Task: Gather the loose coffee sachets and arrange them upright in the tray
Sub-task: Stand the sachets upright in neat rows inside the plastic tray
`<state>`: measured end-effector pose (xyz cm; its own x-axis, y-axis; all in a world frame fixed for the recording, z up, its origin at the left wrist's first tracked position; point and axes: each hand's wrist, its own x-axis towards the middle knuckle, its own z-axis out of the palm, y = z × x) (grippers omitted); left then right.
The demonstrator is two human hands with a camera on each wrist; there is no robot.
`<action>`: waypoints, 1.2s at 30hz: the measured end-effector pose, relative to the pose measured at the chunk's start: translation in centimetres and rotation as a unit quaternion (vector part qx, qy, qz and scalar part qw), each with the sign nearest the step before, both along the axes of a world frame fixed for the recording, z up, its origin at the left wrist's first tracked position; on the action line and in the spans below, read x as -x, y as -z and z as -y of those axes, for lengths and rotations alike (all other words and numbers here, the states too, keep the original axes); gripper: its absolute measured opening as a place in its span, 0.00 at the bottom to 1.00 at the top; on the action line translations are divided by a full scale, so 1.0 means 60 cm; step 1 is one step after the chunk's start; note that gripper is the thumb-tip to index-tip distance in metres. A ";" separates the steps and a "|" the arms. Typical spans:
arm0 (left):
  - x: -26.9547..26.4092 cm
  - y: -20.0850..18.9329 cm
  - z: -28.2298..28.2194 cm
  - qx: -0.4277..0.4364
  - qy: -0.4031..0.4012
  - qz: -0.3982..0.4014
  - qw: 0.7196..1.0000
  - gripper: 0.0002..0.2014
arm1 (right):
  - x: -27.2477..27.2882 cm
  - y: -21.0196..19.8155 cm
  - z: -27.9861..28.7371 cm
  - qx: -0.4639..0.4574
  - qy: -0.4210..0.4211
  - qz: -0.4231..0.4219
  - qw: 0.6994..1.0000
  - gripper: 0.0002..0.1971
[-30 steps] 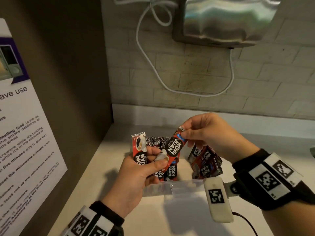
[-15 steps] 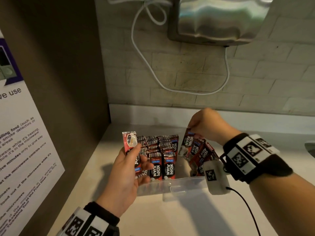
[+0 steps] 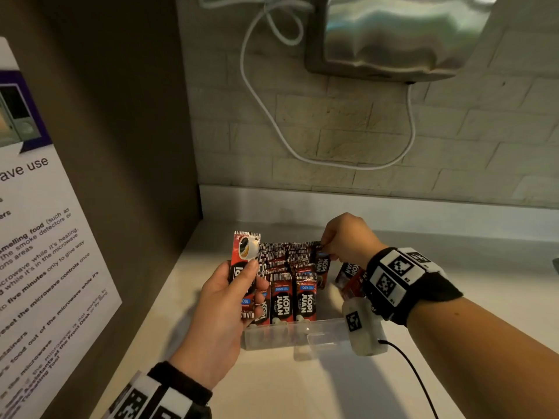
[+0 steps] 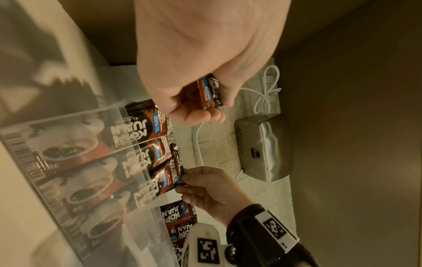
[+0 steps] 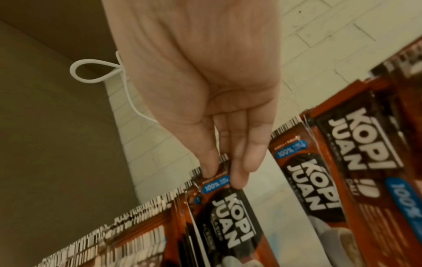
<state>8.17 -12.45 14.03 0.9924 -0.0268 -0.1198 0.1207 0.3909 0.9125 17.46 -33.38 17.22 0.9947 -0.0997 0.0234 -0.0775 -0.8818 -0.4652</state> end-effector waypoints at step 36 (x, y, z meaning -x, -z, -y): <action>0.012 -0.007 0.021 0.007 0.070 -0.051 0.996 0.14 | 0.085 -0.079 -0.049 -0.271 -0.150 0.049 0.950 0.14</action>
